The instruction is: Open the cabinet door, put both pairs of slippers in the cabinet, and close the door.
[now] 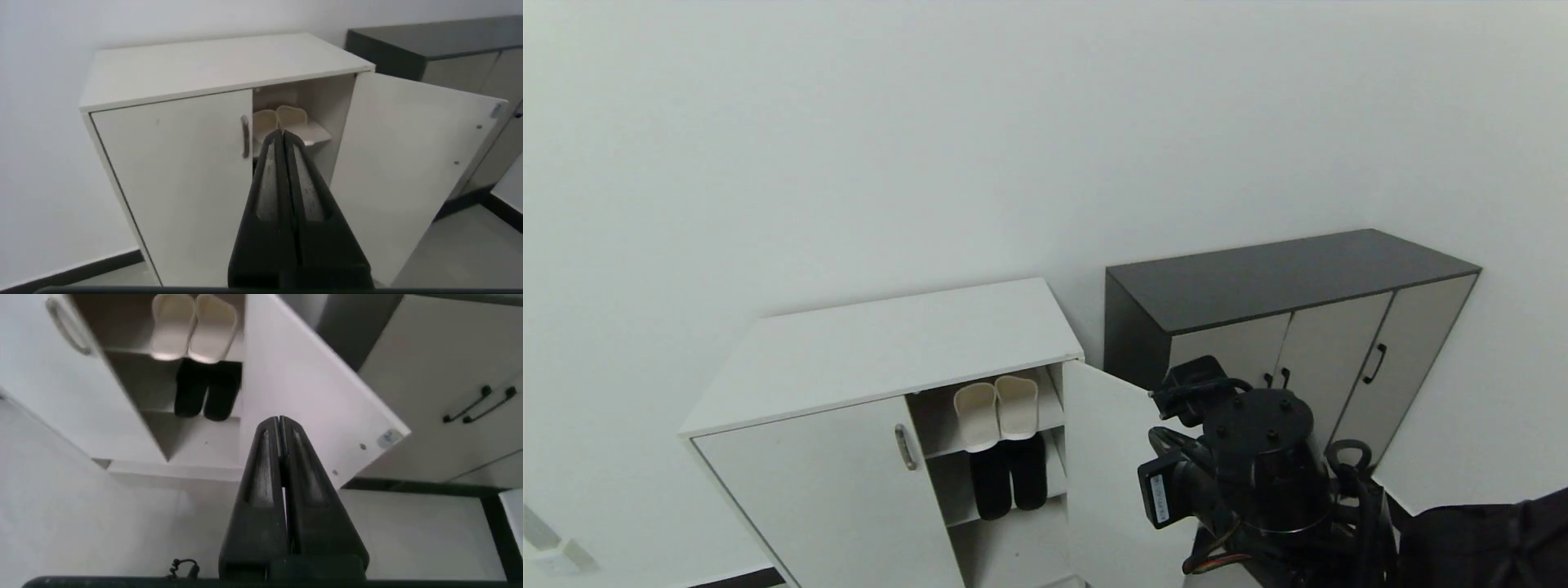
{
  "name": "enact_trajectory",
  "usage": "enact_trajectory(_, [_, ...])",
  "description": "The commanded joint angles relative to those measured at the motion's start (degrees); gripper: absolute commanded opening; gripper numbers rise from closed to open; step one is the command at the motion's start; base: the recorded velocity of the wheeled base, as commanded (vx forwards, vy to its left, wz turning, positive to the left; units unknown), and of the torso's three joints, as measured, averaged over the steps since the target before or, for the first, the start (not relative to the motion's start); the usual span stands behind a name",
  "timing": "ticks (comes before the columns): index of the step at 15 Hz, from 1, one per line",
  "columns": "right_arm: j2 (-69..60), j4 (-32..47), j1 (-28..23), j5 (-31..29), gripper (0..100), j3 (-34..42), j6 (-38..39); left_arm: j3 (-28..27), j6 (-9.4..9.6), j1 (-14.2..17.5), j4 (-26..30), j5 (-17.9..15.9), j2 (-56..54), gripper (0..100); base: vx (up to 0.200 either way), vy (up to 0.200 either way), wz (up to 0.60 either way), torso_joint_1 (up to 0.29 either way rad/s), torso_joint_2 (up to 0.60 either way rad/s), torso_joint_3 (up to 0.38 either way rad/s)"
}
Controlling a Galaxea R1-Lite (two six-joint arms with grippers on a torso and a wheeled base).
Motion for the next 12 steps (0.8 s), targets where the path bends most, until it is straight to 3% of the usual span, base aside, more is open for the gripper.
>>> enact_trajectory(1, [0.3,0.0,-0.5,0.0,0,0.0,0.0,0.0,-0.02,0.0,0.0,0.0,0.0,0,-0.200,0.000,0.00,0.012,0.00,0.007])
enact_trajectory(2, [0.4,0.0,-0.8,0.0,0,0.0,0.0,0.0,-0.02,0.0,0.0,0.0,0.0,0,-0.200,0.000,0.00,0.002,0.00,-0.002])
enact_trajectory(9, [1.7,-0.4,-2.8,-0.1,0,-0.5,0.0,0.0,-0.02,0.0,0.0,0.0,0.0,0,0.000,0.000,0.00,0.000,0.00,0.000])
enact_trajectory(12, [6.1,-1.6,-7.3,-0.5,0,-2.9,0.1,0.0,0.16,0.0,0.0,-0.1,0.0,0,0.000,0.000,0.00,0.000,0.00,0.000])
